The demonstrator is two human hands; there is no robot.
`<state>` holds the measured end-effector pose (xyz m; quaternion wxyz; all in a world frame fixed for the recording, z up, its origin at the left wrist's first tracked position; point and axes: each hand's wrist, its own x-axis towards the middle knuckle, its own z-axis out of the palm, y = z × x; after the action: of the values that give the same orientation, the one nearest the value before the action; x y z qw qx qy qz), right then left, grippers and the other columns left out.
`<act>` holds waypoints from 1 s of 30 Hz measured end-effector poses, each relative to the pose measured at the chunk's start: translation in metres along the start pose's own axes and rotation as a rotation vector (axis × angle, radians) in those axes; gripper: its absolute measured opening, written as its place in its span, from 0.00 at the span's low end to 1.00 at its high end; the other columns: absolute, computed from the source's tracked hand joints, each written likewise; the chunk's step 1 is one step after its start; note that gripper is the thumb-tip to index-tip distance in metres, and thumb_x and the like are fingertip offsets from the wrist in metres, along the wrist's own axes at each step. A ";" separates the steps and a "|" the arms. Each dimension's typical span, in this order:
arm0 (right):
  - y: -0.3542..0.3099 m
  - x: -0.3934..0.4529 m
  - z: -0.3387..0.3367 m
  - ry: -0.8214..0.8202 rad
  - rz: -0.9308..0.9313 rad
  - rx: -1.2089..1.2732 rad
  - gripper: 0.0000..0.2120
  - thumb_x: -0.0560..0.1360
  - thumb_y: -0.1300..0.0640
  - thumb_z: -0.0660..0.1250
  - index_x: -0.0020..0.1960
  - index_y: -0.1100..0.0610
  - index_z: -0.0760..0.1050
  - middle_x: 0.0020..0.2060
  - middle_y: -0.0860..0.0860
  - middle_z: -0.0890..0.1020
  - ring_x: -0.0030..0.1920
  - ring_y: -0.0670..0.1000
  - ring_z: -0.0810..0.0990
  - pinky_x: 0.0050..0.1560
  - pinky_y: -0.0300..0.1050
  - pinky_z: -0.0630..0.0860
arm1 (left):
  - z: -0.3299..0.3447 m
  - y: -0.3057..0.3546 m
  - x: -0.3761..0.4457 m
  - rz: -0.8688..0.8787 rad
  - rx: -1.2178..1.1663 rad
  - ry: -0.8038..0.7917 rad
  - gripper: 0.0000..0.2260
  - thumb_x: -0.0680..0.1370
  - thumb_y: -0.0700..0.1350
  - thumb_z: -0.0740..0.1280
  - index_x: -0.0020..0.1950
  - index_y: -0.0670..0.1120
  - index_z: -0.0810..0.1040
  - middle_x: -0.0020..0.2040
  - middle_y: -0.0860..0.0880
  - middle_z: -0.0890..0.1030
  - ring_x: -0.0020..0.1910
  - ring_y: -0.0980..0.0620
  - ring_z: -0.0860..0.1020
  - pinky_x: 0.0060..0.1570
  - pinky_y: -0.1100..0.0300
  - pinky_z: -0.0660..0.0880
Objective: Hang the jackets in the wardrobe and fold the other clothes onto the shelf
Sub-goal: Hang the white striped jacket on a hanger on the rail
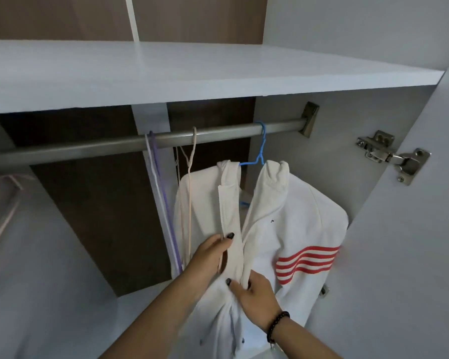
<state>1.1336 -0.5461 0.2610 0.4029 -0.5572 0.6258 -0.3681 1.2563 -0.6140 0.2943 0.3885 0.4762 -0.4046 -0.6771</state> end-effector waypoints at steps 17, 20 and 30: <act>-0.044 -0.085 -0.053 -0.151 0.178 0.460 0.10 0.73 0.54 0.71 0.53 0.56 0.81 0.45 0.50 0.86 0.48 0.52 0.84 0.51 0.47 0.80 | 0.040 -0.113 -0.172 0.172 0.327 0.201 0.05 0.80 0.43 0.66 0.53 0.51 0.79 0.47 0.54 0.83 0.43 0.64 0.79 0.45 0.69 0.73; -0.040 -0.105 -0.056 -0.199 0.179 0.558 0.13 0.72 0.57 0.72 0.56 0.58 0.80 0.49 0.53 0.85 0.52 0.55 0.83 0.57 0.51 0.78 | 0.047 -0.110 -0.189 0.205 0.277 0.251 0.05 0.81 0.44 0.64 0.53 0.51 0.78 0.45 0.56 0.82 0.41 0.66 0.78 0.42 0.71 0.72; -0.014 -0.180 -0.048 -0.107 0.088 0.312 0.03 0.77 0.61 0.66 0.47 0.56 0.78 0.42 0.50 0.84 0.45 0.48 0.83 0.41 0.35 0.77 | 0.058 -0.112 -0.228 0.049 0.147 0.325 0.14 0.73 0.48 0.74 0.56 0.48 0.78 0.50 0.50 0.83 0.49 0.52 0.82 0.52 0.57 0.79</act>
<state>1.1048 -0.3686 0.3100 0.5328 -0.4787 0.5628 -0.4126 1.2406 -0.3541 0.2791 0.4294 0.5963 -0.3965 -0.5502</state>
